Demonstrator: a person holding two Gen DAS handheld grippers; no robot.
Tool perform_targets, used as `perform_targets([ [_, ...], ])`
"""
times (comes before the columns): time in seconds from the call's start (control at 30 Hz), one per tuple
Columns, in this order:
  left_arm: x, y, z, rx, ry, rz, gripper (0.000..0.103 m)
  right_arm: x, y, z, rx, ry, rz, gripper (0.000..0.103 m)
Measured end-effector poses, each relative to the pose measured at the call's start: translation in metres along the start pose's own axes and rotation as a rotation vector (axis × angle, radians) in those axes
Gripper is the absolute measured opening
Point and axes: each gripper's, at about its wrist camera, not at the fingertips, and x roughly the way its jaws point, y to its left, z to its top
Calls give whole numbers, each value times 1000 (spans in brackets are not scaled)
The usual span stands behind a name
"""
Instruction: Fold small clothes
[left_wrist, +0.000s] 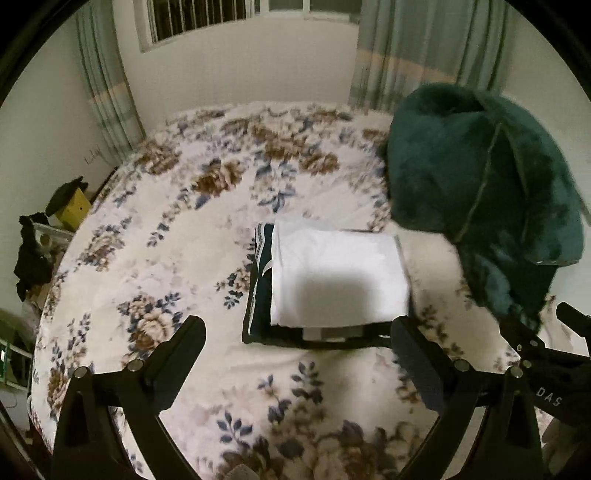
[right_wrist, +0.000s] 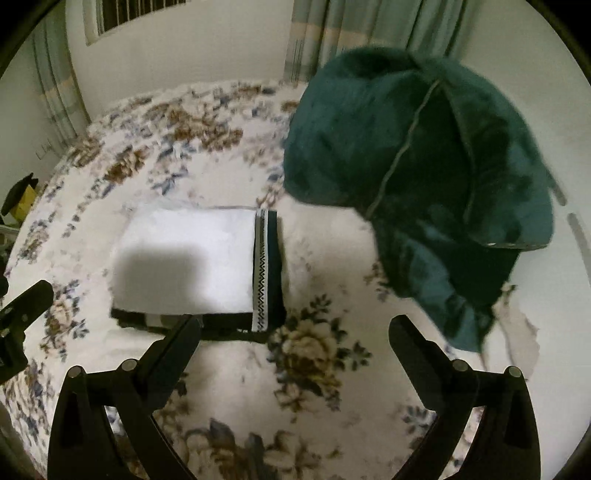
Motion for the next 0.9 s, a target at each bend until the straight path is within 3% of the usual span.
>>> perform_targets([
  [0.23, -121, -14, -20, 11, -117, 7, 103, -148, -29, -28, 21, -130, -7, 103],
  [0.5, -229, -19, -49, 7, -209, 24, 103, -303, -54, -74, 28, -264, 21, 103],
  [0.73, -287, -19, -74, -6, -246, 21, 103, -405, -65, -116, 11, -357, 45, 103],
  [0.9, -315, -19, -89, -2, -265, 34, 103, -455, -72, -138, 14, -405, 59, 103],
])
